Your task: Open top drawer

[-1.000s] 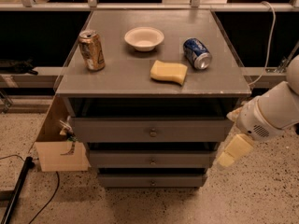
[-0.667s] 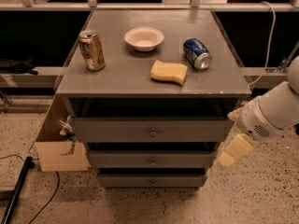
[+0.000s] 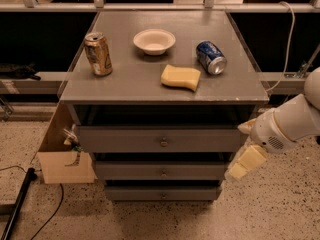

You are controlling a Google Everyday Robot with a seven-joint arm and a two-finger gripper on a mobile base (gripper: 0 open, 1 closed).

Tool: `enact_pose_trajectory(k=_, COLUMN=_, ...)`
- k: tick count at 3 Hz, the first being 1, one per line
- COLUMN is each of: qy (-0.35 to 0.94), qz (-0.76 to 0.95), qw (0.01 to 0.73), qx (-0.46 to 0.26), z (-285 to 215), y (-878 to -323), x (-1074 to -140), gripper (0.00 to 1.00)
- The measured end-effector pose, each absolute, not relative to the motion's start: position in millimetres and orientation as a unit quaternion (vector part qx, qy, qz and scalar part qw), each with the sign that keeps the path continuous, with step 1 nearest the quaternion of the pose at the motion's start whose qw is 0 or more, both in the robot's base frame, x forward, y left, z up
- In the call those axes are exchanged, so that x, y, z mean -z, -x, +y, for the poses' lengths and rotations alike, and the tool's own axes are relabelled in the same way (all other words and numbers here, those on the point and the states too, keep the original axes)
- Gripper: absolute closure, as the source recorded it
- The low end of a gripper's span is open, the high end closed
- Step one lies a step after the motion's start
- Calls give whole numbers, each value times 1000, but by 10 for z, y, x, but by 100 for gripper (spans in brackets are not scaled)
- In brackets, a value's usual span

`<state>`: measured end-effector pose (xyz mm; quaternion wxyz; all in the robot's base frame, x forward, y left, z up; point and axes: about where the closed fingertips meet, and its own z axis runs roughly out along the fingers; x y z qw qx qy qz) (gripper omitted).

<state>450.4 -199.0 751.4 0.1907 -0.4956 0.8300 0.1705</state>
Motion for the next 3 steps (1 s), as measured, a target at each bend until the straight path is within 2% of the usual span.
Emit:
enact_pose_trajectory(k=1, qy=524, qz=804, qw=205, qx=-193, z=-1739, y=-4693, x=-7344, gripper=0)
enact_pose_trajectory(k=3, qy=604, qz=745, qw=225, qx=-171, z=-1226, y=-4951, x=-7187, gripper=0)
